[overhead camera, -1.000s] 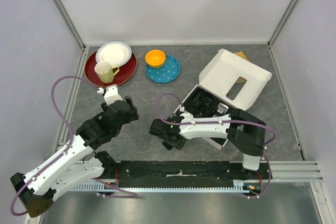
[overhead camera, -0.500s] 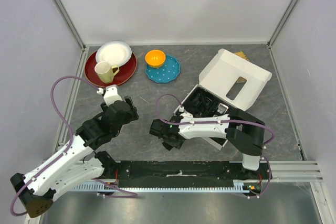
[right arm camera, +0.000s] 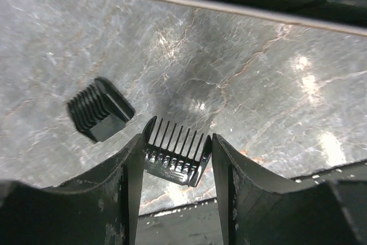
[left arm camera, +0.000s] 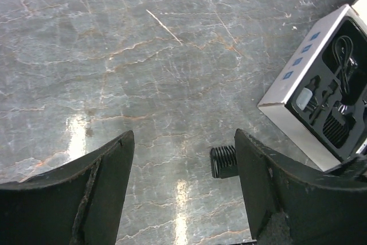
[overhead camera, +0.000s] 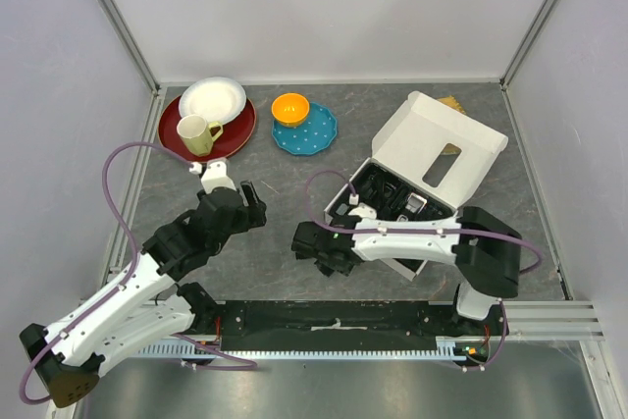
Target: Sort the hair-cutting tools
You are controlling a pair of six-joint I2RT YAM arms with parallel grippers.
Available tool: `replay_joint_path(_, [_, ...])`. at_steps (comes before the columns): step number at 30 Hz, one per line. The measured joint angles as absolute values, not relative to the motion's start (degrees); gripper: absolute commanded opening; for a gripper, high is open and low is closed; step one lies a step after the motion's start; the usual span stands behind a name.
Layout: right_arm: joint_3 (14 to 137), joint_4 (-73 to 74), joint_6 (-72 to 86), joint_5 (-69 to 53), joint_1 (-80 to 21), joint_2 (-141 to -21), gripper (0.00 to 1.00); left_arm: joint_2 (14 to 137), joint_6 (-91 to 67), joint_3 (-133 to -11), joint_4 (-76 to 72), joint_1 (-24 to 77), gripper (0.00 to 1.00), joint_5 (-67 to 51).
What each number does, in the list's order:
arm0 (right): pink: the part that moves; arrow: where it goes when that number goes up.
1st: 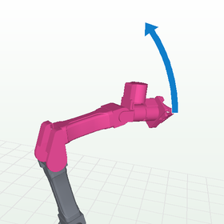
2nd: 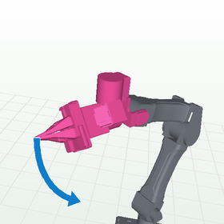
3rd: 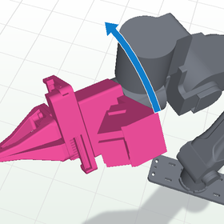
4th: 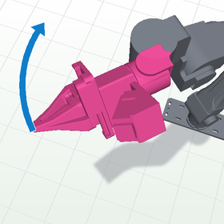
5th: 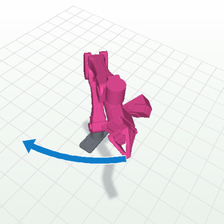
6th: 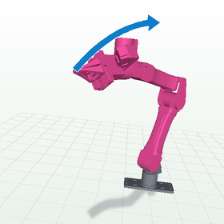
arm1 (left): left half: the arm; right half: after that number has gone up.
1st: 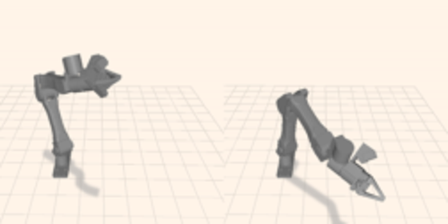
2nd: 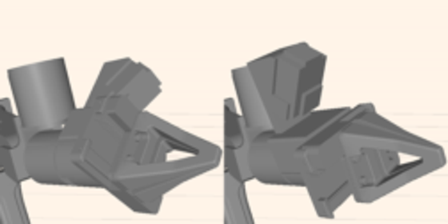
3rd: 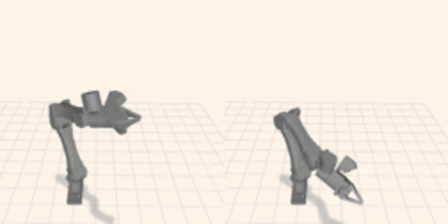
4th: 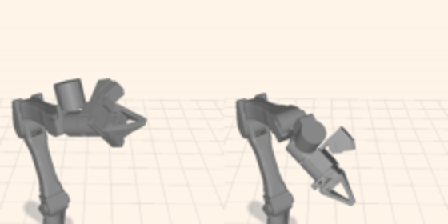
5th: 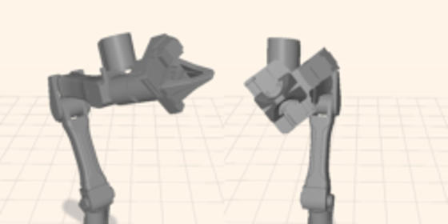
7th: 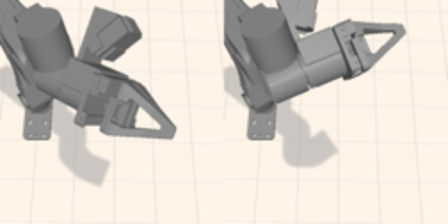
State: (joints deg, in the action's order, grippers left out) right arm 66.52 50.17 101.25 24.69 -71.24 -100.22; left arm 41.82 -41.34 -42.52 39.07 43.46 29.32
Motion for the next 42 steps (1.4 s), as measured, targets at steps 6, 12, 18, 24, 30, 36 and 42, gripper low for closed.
replay_joint_path(6, [65.9,53.6,102.9,29.9,-71.2,-90.0,0.48,41.9,-40.2,-40.4,35.3,43.5,0.77,24.9])
replay_joint_path(12, [63.6,55.4,104.7,35.8,-71.2,-79.0,0.46,41.5,-37.6,-37.2,27.9,43.5,0.78,15.9])
replay_joint_path(18, [62.7,56.9,106.1,41.2,-71.2,-71.4,0.44,40.2,-36.7,-30.9,14.4,43.5,0.79,1.3])
replay_joint_path(24, [63.7,57.8,106.9,45.1,-71.2,-67.0,0.43,42.8,-39.1,-25.8,-5.0,44.7,0.78,-9.6])
replay_joint_path(30, [66.8,57.8,107.2,46.7,-71.2,-66.5,0.41,46.8,-39.4,-25.2,-18.9,54.2,0.77,-8.9])
replay_joint_path(36, [68.1,57.8,107.4,46.9,-71.2,-65.4,0.4,51.9,-38.1,-28.8,-23.2,60.5,0.71,-3.5])
replay_joint_path(42, [68.1,57.8,107.4,46.9,-71.2,-63.9,0.4,54.0,-37.6,-30.4,-24.6,60.9,0.61,0.2])
